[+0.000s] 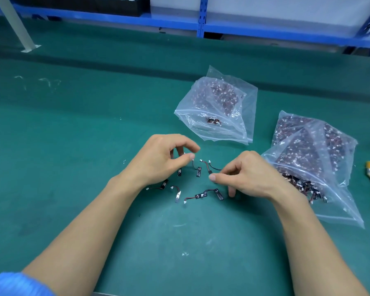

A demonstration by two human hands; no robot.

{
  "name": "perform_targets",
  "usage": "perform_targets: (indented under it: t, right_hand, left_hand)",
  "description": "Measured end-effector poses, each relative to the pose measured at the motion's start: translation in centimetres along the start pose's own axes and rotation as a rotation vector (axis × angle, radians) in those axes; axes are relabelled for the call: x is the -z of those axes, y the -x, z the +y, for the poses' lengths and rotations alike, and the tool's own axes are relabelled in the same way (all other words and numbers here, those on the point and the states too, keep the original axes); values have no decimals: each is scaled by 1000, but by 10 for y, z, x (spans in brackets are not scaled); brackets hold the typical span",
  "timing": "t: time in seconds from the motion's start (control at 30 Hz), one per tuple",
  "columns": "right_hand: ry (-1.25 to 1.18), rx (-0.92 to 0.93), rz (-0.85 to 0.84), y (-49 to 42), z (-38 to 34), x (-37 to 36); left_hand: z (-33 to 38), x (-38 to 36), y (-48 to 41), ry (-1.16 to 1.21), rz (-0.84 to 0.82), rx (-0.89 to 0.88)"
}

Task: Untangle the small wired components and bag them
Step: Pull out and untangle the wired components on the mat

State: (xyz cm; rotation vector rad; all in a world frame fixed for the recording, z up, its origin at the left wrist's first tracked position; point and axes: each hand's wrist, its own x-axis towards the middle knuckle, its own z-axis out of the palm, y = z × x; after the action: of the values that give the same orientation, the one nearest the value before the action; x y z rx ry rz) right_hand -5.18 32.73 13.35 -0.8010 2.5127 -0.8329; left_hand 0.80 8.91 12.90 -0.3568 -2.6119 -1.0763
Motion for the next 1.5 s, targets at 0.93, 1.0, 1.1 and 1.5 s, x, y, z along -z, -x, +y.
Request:
perform_targets:
  t: [0.93,1.0,1.1,1.5]
  right_hand:
    - [-37,67,282,-14,4,-14]
    - [-61,72,296,-15,5,-15]
    - [-114,78,324,-16,6,-15]
    - [-520,152,472,-14,-7,-12]
  left_hand:
    - [7,-43,-86,-705,-108,10]
    - [8,-35,-78,-574,-36,-6]
    - [9,-22,-67,-390,52,53]
    - [18,-1,-19,430,87,173]
